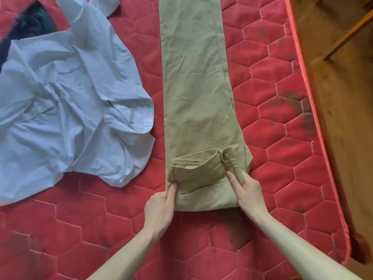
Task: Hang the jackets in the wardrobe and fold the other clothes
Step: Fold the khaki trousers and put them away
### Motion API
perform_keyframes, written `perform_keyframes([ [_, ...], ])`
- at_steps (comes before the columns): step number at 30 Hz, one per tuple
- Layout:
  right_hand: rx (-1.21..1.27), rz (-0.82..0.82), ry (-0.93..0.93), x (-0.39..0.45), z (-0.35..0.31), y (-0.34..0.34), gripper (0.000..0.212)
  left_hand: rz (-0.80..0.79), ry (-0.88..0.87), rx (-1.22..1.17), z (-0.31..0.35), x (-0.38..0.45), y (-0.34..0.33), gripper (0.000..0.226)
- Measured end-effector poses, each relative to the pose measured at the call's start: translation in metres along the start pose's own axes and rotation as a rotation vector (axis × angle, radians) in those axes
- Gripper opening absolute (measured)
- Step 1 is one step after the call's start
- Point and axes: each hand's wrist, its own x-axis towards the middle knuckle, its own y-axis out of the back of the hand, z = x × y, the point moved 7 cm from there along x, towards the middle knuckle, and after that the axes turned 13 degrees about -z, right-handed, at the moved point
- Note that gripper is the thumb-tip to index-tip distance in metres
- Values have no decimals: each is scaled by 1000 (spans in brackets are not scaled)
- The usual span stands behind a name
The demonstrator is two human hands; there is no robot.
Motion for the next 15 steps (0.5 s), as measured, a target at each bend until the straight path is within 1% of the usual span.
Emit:
perform_keyframes([
  [3, -49, 47, -51, 6, 2, -1, 48, 81, 113, 57, 10, 8, 5, 81],
  [6, -158, 185, -137, 0, 7, 1, 52, 122, 181, 141, 26, 14, 8, 71],
  [7, -196, 238, -167, -4, 8, 0, 54, 133, 188, 165, 30, 16, 9, 74],
  [9, -217, 330, -209, -10, 7, -5, 57, 165, 212, 198, 35, 22, 13, 90],
  [11, -192, 402, -221, -13, 2, -9, 50, 191, 232, 214, 37, 26, 15, 94],
  [13, -214, 494, -117, -15, -5, -11, 40, 249, 195, 233, 40, 24, 15, 85],
  [15, -354, 552, 71, -15, -16, -12, 50, 362, 68, 199, 46, 14, 13, 63],
])
